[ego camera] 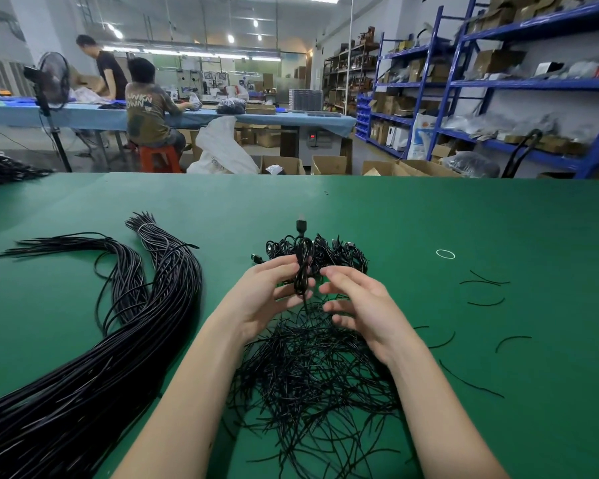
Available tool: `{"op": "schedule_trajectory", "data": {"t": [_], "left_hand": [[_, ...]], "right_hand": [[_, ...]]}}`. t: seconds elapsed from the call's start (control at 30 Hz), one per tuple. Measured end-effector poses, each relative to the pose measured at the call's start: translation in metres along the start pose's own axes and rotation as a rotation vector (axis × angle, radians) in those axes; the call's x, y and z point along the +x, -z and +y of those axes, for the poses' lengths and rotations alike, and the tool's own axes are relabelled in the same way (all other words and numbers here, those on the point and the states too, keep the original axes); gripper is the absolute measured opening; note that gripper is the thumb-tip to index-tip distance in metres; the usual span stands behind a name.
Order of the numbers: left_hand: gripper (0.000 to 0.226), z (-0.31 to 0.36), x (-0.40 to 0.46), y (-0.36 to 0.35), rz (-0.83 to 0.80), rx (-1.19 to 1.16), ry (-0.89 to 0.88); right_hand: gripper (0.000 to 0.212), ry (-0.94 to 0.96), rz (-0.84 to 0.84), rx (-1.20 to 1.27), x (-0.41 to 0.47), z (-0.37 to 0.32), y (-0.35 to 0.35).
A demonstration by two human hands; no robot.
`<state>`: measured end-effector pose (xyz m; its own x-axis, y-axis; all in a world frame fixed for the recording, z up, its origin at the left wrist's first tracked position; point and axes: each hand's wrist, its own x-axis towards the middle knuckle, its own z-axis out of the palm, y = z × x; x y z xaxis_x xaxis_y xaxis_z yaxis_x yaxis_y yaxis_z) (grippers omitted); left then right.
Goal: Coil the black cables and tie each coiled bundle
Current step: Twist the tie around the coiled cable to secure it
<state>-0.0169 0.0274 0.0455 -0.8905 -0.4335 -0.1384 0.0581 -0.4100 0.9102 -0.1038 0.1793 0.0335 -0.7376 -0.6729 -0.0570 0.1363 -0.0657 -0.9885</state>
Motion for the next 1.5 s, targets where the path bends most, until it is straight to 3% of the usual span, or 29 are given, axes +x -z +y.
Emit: {"op": "schedule_trajectory", "data": {"t": [0.37,0.5,0.6,0.8,0.97,1.07,1.23,1.5], "left_hand": [[0.018,-0.005,0.008,0.014,0.185,0.026,-0.048],[0.019,-0.013,0.011,0.012,0.313,0.119,-0.098],[0.011,-0.018,0.011,0.006,0.239,0.174,-0.052],[0.008,-0.018,0.013,0.007,0.145,0.167,-0.021],[0.009,-0.016,0.018,0.017,0.257,0.012,-0.039],[0.011,-0.016,0.021,0.024,0.301,-0.055,-0.022],[0.012,-0.017,0.022,0.029,0.308,-0.050,0.008],[0.011,-0.017,0.024,0.028,0.315,-0.059,0.033]], "right_hand": [[0.011,0.040,0.027,-0.229,0.002,0.008,-0.002],[0.018,0.089,0.030,-0.226,0.003,0.010,-0.007],[0.026,0.146,0.026,-0.235,0.005,0.014,-0.017],[0.019,0.271,0.193,-0.339,0.013,0.020,-0.020],[0.017,0.362,0.228,-0.595,0.047,-0.004,-0.016],[0.020,0.318,0.202,-0.794,0.077,-0.023,-0.018],[0.037,0.069,0.059,-1.081,0.101,-0.019,-0.024],[0.030,0.151,0.149,-1.080,0.093,-0.022,-0.023]]}}
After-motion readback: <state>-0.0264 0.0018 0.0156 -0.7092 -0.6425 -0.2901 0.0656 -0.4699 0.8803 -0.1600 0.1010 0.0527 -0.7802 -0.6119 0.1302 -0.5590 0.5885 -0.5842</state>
